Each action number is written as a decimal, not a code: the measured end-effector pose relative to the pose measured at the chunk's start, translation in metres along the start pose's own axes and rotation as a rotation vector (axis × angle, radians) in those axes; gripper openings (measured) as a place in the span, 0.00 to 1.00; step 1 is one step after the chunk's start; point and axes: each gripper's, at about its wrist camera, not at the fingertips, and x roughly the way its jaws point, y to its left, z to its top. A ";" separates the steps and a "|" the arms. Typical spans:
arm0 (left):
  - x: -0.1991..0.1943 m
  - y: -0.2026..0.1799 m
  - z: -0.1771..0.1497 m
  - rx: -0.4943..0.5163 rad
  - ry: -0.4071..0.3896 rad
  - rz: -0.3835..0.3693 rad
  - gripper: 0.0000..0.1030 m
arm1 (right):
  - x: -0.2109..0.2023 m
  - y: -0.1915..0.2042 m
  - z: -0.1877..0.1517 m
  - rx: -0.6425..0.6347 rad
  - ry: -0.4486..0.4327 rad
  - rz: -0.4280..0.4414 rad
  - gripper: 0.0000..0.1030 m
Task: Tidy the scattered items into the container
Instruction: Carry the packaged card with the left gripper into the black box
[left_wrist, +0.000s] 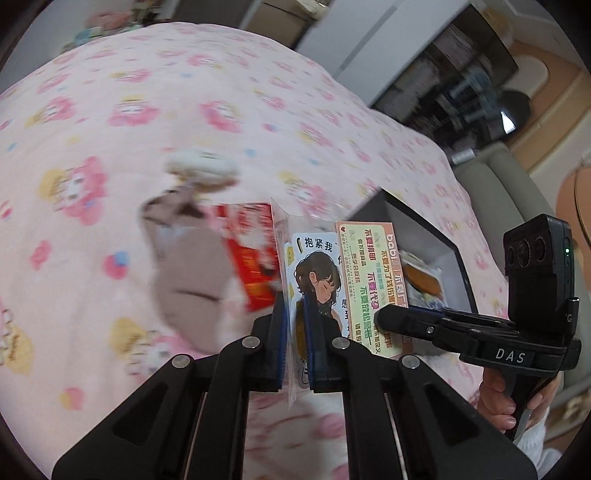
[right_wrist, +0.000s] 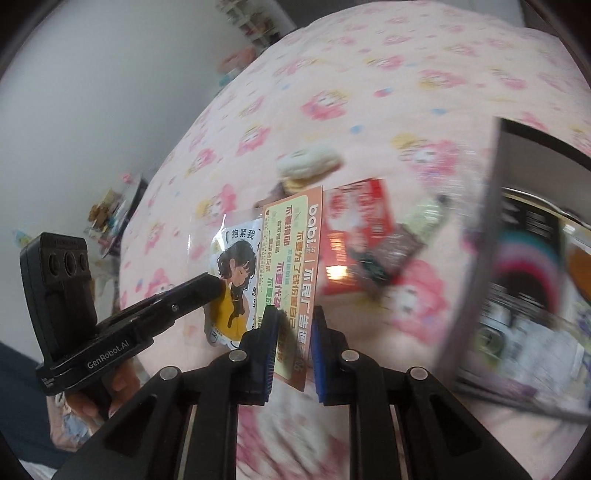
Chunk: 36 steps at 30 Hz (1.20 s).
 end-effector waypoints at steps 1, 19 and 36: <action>0.005 -0.012 0.001 0.016 0.012 -0.007 0.06 | -0.011 -0.009 -0.003 0.015 -0.013 -0.017 0.14; 0.181 -0.221 0.030 0.371 0.190 0.140 0.11 | -0.122 -0.198 0.008 0.149 -0.091 -0.220 0.16; 0.234 -0.211 0.022 0.320 0.312 0.350 0.33 | -0.071 -0.257 0.016 0.224 0.015 -0.126 0.26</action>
